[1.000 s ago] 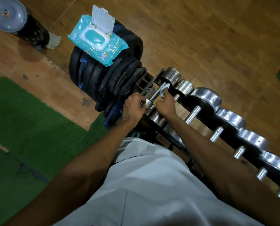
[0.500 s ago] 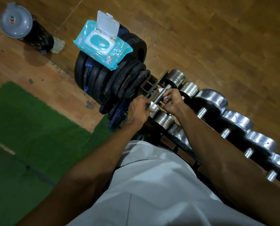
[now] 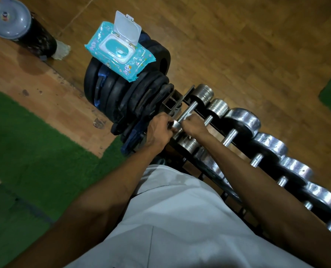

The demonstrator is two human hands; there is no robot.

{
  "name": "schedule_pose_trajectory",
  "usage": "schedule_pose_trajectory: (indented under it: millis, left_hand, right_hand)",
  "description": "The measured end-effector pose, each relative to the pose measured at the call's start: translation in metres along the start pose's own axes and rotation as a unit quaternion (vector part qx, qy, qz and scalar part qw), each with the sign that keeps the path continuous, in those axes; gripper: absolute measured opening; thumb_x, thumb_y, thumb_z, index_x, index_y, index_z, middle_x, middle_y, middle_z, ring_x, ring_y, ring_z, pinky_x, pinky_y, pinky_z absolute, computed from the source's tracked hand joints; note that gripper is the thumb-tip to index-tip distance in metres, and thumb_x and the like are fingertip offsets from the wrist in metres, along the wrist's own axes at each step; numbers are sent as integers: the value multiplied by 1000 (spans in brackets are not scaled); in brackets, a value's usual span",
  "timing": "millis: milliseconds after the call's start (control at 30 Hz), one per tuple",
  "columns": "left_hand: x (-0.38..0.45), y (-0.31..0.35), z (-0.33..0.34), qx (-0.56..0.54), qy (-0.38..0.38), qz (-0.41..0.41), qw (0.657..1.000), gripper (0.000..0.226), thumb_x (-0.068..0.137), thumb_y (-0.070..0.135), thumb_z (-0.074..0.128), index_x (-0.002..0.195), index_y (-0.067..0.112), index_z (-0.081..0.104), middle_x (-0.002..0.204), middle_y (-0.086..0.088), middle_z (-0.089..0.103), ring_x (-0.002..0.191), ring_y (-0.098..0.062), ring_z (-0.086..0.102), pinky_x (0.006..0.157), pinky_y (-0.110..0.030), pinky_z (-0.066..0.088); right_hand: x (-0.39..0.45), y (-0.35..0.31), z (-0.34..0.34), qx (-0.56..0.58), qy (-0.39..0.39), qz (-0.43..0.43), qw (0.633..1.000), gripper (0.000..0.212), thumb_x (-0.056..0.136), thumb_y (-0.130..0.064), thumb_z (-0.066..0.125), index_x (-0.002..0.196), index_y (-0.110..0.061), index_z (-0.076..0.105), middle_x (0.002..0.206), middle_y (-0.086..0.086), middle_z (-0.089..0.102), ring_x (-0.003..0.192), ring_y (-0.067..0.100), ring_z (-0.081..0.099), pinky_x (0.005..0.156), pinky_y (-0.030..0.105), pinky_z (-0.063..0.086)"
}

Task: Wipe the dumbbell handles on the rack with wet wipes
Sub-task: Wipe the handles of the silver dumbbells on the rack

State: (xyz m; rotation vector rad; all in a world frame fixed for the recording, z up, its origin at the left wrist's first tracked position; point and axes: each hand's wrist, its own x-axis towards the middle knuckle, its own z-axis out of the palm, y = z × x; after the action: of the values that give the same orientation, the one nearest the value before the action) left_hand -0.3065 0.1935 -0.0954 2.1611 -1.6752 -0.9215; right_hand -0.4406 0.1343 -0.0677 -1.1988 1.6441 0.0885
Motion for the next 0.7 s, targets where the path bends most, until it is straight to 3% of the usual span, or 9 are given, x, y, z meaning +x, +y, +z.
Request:
schedule_pose_trajectory:
  millis: [67,133,233,333,400,467,533,633,700]
  left_hand:
    - [0,0,0,2,-2,-5,1000,40,79,6,81,117,14,73,115,0,67,98,-21,67,74,-31,53]
    - [-1,0,-1,0,-1,-7,1000,35,80,6,80,114,14,73,111,1,66,94,-20,67,69,-27,46]
    - [-1,-1,-1,-18,6,-5,1000,29,82,8,79,110,16,74,108,1,66,92,-18,65,68,-27,46]
    - [-4,0,-1,-37,17,-6,999,30,82,17,84,111,15,73,109,0,67,94,-18,66,73,-33,55]
    - [-4,2,-1,-46,14,-3,999,34,81,18,85,112,12,73,110,-3,68,96,-21,66,78,-39,57]
    - [-4,2,-2,-42,7,1,999,37,80,17,87,114,12,73,111,-3,68,98,-22,66,81,-40,58]
    - [-4,2,-3,-43,5,4,999,37,80,15,86,115,12,73,112,-4,67,100,-22,66,82,-39,58]
    - [-4,1,-3,-39,7,0,999,33,83,13,84,114,12,73,114,-4,67,100,-22,67,82,-38,58]
    - [-4,1,-3,-41,11,-1,999,30,84,11,83,113,12,74,113,-5,67,99,-23,67,81,-38,58]
  right_hand:
    - [-6,4,4,-79,39,-61,994,6,86,-11,55,93,-11,55,83,2,54,72,19,52,57,29,36]
    - [-11,13,8,-205,83,-153,963,27,88,-10,61,114,-5,59,101,10,57,89,28,56,69,35,46]
    - [-5,23,8,-349,46,-237,905,50,88,-7,62,138,-11,58,133,16,49,120,36,50,89,46,52]
    - [8,18,-5,-448,18,-229,864,65,91,-15,65,152,-28,45,137,16,46,123,36,51,82,46,52]
    - [19,13,-18,-513,18,-203,834,67,93,-27,65,154,-32,36,131,16,54,111,36,60,72,40,47]
    - [29,7,-32,-536,40,-158,829,74,93,-29,62,158,-32,25,108,11,65,81,30,63,60,31,38]
    - [37,3,-44,-544,67,-122,828,78,94,-26,58,161,-32,17,90,7,63,61,23,49,53,28,29]
    - [43,1,-44,-553,61,-121,822,76,95,-26,56,161,-29,19,93,10,64,67,27,54,56,29,35]
    - [46,-2,-36,-480,-21,-147,865,61,98,-29,53,157,-27,34,116,17,66,90,34,64,71,34,47]
